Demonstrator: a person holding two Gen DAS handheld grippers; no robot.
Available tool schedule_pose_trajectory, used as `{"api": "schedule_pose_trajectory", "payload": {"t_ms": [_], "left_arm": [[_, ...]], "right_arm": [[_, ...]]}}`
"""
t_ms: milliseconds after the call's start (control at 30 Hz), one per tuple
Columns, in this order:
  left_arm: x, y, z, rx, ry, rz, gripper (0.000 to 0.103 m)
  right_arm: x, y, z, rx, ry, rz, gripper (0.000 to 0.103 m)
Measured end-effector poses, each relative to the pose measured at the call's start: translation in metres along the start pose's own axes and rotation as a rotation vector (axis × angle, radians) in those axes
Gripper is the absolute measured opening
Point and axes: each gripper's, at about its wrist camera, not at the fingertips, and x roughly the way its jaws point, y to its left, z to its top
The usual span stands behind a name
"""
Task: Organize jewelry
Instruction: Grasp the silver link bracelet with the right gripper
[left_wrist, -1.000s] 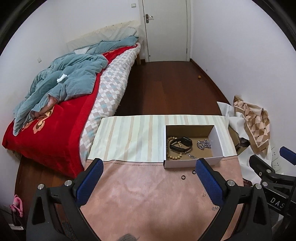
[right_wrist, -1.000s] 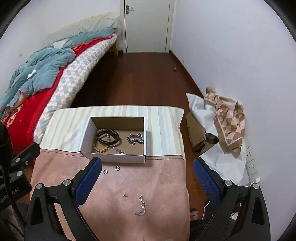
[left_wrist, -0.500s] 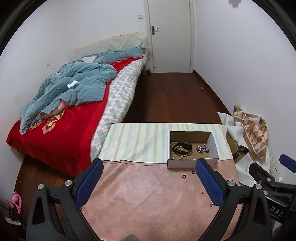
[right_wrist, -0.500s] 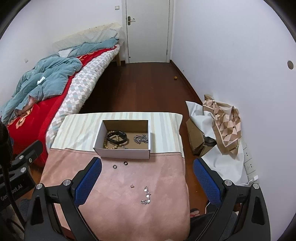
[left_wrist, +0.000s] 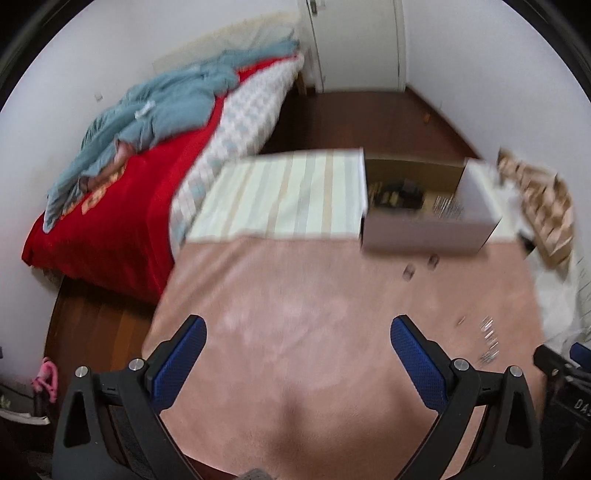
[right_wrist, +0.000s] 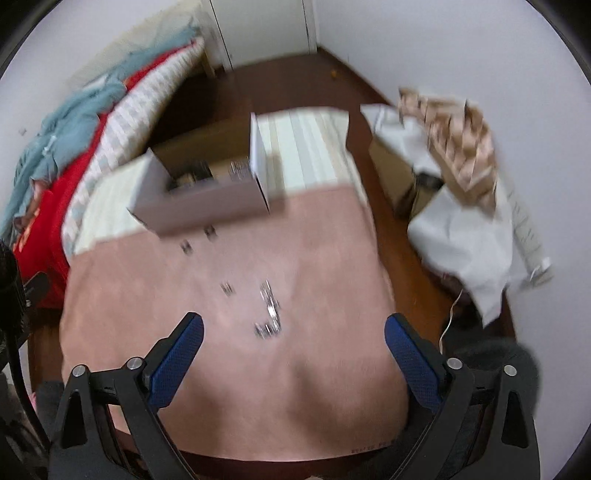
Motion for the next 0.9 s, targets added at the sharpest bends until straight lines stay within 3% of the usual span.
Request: {"api": "schedule_pose_trajectory", "payload": {"t_ms": [200,367,467,533,600,633,900], "left_arm": [[0.049,-0.006,-0.021,0.006,0.138,0.032,0.102],[0.060,-0.009,-0.024,0.017,0.167,0.030,0.102],[0.061,-0.017,-0.023,0.037,0.166,0.021,0.102],[0.060,-0.024,-0.022,0.055,0.165,0.013,0.102],[0.061,-0.031,-0.018,0.071,0.164,0.000,0.102],[0.061,-0.035,-0.016,0.078,0.161,-0.012,0.102],[0.063,-0.076,0.006,0.112,0.167,-0.108,0.102]], "right_arm": [[0.063,-0.001,-0.024,0.006,0.090,0.021,0.069],[0.086,0.009,-0.023,0.008,0.080,0.023,0.058],[0.092,0.013,-0.021,-0.021,0.059,0.001,0.037],[0.092,0.017,-0.020,-0.052,0.045,-0.008,0.014],[0.091,0.019,-0.019,-0.061,0.051,0.024,0.008],[0.087,0.019,-0.018,-0.068,0.046,0.020,0.000],[0.062,-0.018,-0.004,0.059,-0.002,0.066,0.000]]}}
